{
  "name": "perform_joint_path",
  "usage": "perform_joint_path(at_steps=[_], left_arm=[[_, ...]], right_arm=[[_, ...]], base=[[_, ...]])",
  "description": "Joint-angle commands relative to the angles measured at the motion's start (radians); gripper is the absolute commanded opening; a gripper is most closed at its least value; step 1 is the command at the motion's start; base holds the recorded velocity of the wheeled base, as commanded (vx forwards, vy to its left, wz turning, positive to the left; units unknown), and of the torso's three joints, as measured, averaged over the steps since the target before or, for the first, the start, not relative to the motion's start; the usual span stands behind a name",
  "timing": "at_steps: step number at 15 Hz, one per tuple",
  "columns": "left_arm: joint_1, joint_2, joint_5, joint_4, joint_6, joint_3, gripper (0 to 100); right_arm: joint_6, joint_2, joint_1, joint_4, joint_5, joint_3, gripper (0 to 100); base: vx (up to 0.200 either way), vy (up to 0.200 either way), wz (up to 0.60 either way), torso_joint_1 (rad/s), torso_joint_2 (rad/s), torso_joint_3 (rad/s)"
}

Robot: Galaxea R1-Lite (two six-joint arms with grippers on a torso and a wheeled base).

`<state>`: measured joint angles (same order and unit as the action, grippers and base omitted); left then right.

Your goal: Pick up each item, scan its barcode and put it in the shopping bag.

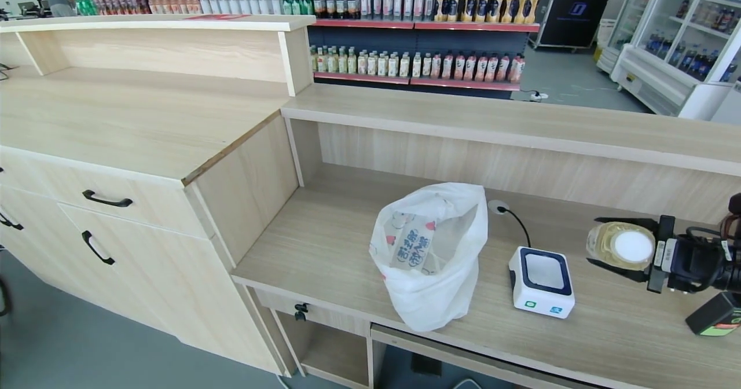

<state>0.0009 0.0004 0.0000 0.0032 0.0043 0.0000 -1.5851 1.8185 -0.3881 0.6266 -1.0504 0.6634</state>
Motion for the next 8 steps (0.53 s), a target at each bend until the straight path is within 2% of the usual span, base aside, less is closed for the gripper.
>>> perform_joint_path(at_steps=[1, 8], left_arm=[[0.001, 0.0, 0.0, 0.0, 0.0, 0.0, 100], [0.001, 0.0, 0.0, 0.0, 0.0, 0.0, 100]], right_arm=[[-0.012, 0.039, -0.003, -0.002, -0.006, -0.001, 0], [-0.05, 0.096, 0.015, 0.001, -0.033, 0.025, 0]], base=[[0.0, 0.0, 0.0, 0.0, 0.0, 0.0], [0.0, 0.0, 0.0, 0.0, 0.0, 0.0]])
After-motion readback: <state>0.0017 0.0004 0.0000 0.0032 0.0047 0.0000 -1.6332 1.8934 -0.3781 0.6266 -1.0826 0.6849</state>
